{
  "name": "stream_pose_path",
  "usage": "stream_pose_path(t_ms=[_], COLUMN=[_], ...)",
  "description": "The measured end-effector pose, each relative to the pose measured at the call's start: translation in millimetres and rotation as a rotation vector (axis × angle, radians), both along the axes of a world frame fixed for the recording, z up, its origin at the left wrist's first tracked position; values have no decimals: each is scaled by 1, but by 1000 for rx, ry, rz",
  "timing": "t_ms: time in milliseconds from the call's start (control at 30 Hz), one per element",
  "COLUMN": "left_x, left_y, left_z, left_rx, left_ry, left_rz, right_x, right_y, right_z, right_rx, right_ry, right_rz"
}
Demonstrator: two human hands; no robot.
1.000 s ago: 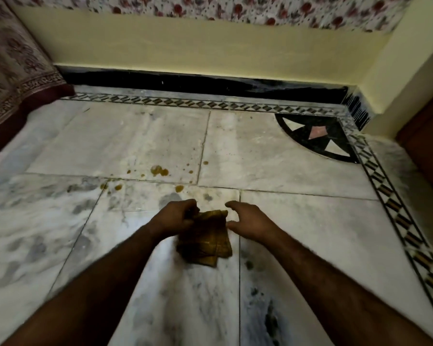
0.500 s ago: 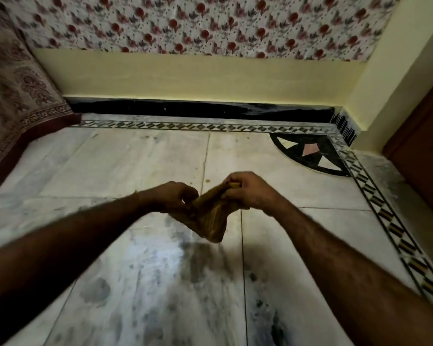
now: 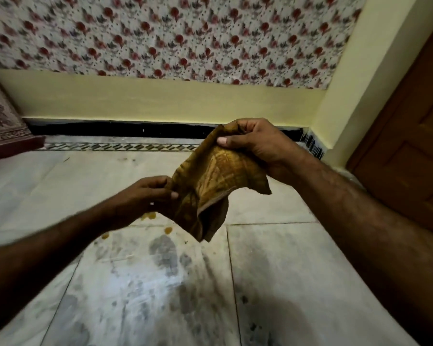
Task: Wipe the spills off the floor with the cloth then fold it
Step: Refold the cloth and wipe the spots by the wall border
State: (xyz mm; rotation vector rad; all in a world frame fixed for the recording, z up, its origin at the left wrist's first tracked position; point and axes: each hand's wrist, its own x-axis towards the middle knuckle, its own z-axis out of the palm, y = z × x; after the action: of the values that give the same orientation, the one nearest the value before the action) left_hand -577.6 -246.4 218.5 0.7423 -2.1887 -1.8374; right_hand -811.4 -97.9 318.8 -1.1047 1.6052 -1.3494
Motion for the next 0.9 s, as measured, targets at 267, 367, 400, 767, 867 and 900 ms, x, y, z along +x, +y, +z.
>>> stream_pose_path(t_ms=[267,367,400,767,867,900], left_x=[-9,-17,-22,-13,12,20], left_y=[-6,-17,-20,-47,-53,-53], left_z=[-16,-5,0,30,40,40], left_rx=[227,259,271,360,405,392], left_ry=[111,183,202,282,341,343], left_rz=[15,39,48,306,301,312], right_x=[-31,-41,-38,112,112,111], right_y=[-7,-11,-13,-52,-75,-82], right_z=[-26,-47,-52,-36,-33,-31], right_rx=[396,554,581,296,188,170], right_ry=[125,291,370,274,246,239], right_rz=[-252,-243,-241,121,91,106])
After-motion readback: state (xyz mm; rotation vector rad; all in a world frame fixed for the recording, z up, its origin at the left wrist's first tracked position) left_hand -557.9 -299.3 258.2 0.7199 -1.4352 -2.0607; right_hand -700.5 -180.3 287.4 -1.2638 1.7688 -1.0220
